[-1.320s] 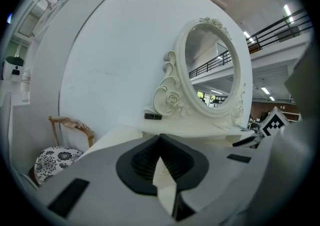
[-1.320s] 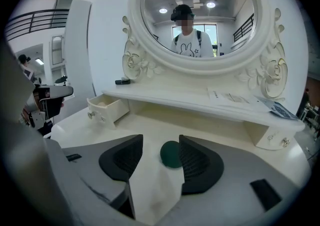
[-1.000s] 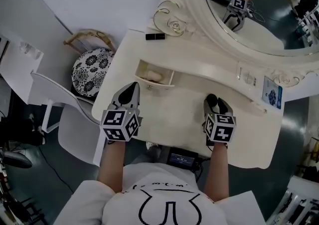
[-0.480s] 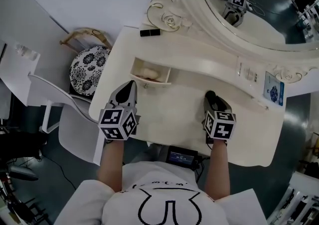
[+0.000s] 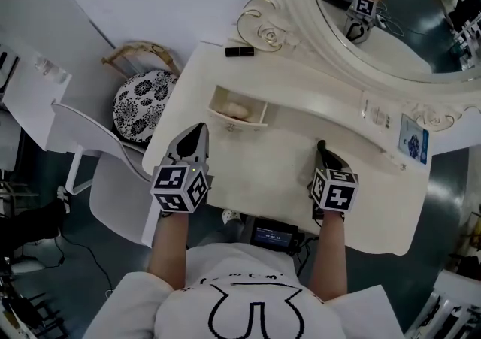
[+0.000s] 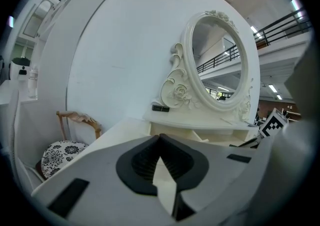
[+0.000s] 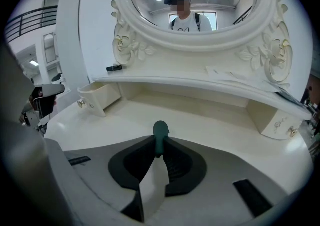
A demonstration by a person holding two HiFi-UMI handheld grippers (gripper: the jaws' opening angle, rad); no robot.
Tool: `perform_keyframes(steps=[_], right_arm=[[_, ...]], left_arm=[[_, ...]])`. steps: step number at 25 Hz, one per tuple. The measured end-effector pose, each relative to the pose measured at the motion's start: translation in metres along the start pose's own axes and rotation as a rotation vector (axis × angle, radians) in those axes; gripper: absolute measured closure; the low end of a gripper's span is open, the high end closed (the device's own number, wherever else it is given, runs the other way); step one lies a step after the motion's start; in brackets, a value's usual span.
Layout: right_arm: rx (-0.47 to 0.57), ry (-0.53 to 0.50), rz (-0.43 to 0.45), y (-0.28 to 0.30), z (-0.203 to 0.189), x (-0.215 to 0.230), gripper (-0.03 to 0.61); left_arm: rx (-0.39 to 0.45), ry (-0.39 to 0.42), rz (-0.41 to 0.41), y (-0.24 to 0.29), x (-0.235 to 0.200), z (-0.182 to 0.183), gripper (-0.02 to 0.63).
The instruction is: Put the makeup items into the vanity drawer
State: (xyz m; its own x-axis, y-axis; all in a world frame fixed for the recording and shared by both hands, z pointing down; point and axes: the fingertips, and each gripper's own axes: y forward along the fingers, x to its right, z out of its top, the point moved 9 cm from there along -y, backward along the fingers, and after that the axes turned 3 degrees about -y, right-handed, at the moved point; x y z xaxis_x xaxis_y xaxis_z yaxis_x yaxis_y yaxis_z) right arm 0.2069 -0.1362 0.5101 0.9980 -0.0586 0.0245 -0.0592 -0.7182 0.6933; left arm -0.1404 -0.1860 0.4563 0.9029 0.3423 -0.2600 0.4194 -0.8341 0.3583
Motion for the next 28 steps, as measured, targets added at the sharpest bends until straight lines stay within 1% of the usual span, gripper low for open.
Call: perform_keyframes(steps=[11, 17, 20, 24, 28], right_arm=[[0.091, -0.084, 0.052, -0.029, 0.024, -0.047, 0.515], [0.151, -0.111, 0.074, -0.047, 0.037, -0.070, 0.514], [0.161, -0.119, 0.083, -0.052, 0.038, -0.082, 0.514], [0.174, -0.143, 0.102, -0.053, 0.045, -0.098, 0.512], [0.189, -0.155, 0.126, -0.047, 0.053, -0.107, 0.511]], left_arm=[[0.112, -0.008, 0.036, -0.056, -0.015, 0.018, 0.598], [0.157, -0.013, 0.048, -0.082, -0.024, 0.024, 0.598], [0.170, -0.014, 0.053, -0.093, -0.029, 0.025, 0.598], [0.201, -0.041, 0.069, -0.104, -0.041, 0.031, 0.598], [0.213, -0.053, 0.077, -0.101, -0.049, 0.036, 0.598]])
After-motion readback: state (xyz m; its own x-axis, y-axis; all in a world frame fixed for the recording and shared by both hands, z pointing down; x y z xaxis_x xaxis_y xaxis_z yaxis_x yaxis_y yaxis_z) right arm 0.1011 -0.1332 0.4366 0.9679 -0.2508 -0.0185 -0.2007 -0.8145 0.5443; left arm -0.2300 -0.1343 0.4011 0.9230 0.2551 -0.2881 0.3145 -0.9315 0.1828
